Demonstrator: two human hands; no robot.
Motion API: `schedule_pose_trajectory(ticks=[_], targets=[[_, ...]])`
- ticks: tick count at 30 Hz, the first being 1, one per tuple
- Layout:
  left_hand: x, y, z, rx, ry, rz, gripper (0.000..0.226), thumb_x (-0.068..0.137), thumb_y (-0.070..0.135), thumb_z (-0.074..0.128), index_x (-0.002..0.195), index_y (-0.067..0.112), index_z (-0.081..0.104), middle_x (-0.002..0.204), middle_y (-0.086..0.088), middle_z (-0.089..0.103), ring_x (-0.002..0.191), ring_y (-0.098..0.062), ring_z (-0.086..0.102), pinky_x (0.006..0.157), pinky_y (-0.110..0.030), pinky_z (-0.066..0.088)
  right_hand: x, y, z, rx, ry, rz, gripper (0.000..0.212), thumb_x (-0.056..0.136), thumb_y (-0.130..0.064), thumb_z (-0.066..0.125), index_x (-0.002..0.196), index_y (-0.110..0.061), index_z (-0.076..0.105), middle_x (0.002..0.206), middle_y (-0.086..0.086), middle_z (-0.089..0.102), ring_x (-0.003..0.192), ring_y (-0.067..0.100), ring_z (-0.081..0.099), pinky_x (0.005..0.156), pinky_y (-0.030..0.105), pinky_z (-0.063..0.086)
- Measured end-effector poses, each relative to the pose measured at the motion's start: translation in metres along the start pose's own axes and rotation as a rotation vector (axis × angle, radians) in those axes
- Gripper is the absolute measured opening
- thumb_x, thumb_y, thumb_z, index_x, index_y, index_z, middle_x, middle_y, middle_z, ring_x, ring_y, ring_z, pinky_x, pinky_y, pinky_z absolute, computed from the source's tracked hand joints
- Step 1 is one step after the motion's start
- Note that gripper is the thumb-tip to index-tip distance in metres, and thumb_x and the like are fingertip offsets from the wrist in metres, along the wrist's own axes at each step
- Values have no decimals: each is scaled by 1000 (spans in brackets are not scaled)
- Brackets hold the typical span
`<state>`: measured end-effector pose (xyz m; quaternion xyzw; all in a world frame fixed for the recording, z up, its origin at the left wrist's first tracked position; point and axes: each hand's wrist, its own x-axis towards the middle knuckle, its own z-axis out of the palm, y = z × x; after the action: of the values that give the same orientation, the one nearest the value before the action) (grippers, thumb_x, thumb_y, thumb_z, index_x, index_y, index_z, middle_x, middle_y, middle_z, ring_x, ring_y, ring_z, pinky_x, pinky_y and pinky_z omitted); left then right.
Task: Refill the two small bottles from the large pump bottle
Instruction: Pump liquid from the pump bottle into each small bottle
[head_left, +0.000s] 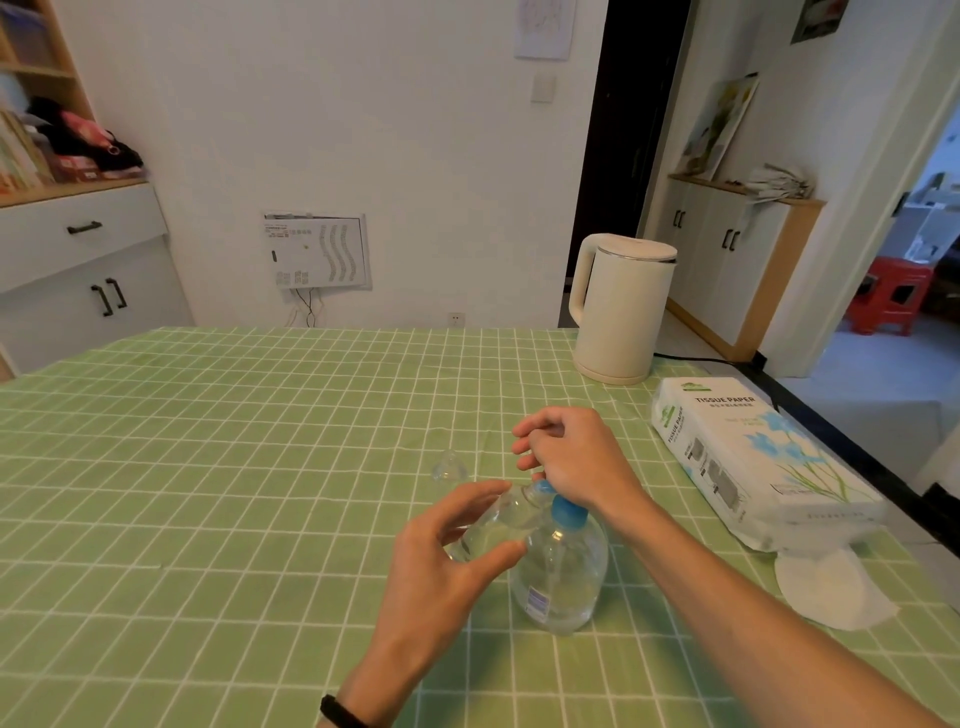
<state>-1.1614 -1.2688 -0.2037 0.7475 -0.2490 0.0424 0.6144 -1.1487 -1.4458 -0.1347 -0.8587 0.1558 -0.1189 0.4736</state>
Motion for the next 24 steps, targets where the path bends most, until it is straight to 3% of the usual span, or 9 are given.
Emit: schedule_pose_trajectory(ticks=[5,11,17,24], targets=[[1,4,-2,5,-1,0,49,76,21,92,118,40,75,112,26,78,110,4,71,93,-9,49,3,-10,-6,-123,-35,-67,20,100,-19,58,89,-32,69,86,-5,79,75,8,76,70,28,59],[1,3,-2,14,-6,3,48,77,18,92,118,37,75,110,25,78,107,4,72,90,-6,49,0,-4,-1,-2,-6,-4,30,98,-4,50,93,-22,74,89,-5,79,73,8,76,63,22,54],[-2,-1,0,5,-4,-11,49,76,18,93,120,32,76,112,22,79,108,2,73,94,-14,53,-2,1,1,4,-2,-5,30,99,-2,48,100,-18,74,91,-5,78,76,8,75,64,18,51],[-1,1,-1,19,-9,-4,48,77,18,92,119,35,76,111,23,79,109,2,72,94,-13,52,-3,0,0,-5,-6,1,27,100,-5,50,100,-19,73,92,-5,78,76,9,76,64,20,53]])
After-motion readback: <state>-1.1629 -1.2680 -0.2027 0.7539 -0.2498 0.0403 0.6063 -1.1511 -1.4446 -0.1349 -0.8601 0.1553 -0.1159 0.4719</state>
